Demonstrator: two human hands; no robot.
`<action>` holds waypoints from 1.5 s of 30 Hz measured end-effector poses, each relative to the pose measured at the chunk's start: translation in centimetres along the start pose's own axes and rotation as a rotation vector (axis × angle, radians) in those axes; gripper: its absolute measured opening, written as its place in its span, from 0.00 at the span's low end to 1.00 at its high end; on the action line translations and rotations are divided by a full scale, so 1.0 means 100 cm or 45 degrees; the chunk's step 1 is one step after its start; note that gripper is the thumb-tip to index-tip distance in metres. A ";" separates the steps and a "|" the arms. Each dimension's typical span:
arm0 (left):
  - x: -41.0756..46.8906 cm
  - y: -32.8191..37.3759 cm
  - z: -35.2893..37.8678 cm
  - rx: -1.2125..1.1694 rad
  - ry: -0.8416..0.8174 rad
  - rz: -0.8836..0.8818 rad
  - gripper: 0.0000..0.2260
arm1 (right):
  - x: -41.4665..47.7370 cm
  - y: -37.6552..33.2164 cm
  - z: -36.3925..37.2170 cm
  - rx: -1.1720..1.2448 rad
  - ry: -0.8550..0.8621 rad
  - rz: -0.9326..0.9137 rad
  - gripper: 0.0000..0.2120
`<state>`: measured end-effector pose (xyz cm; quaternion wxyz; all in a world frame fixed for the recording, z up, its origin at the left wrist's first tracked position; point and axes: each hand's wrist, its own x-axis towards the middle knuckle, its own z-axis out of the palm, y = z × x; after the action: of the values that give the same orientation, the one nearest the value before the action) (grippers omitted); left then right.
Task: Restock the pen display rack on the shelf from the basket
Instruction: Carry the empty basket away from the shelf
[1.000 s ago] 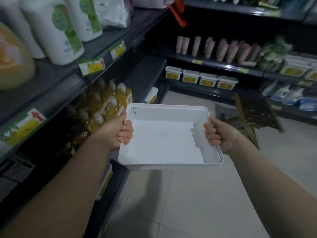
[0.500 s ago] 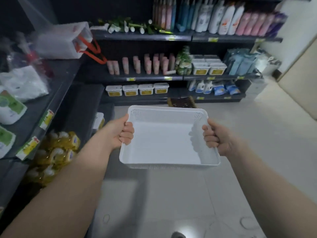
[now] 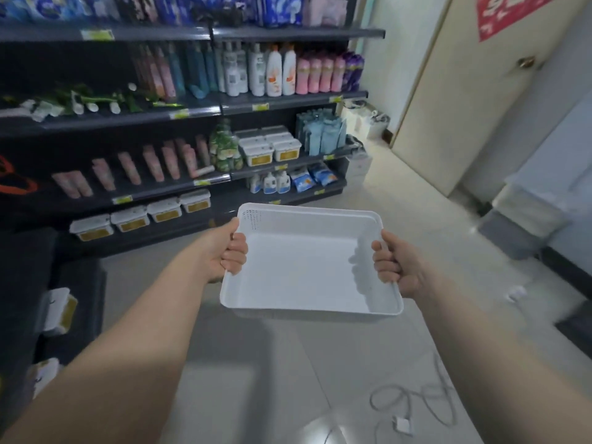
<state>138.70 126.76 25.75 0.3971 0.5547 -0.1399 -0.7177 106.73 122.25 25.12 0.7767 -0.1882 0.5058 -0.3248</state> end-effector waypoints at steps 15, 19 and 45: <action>0.147 0.060 0.183 0.295 -0.293 -0.166 0.22 | 0.018 -0.105 -0.136 0.245 0.329 -0.159 0.20; 0.198 0.100 0.234 0.356 -0.394 -0.207 0.22 | 0.037 -0.149 -0.156 0.327 0.427 -0.232 0.20; 0.433 0.172 0.566 0.589 -0.612 -0.415 0.23 | 0.110 -0.369 -0.367 0.623 0.653 -0.373 0.19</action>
<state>91.51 70.69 26.70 0.0976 0.4604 -0.2973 -0.8307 64.85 89.36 25.41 0.5921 0.0197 0.5591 -0.5801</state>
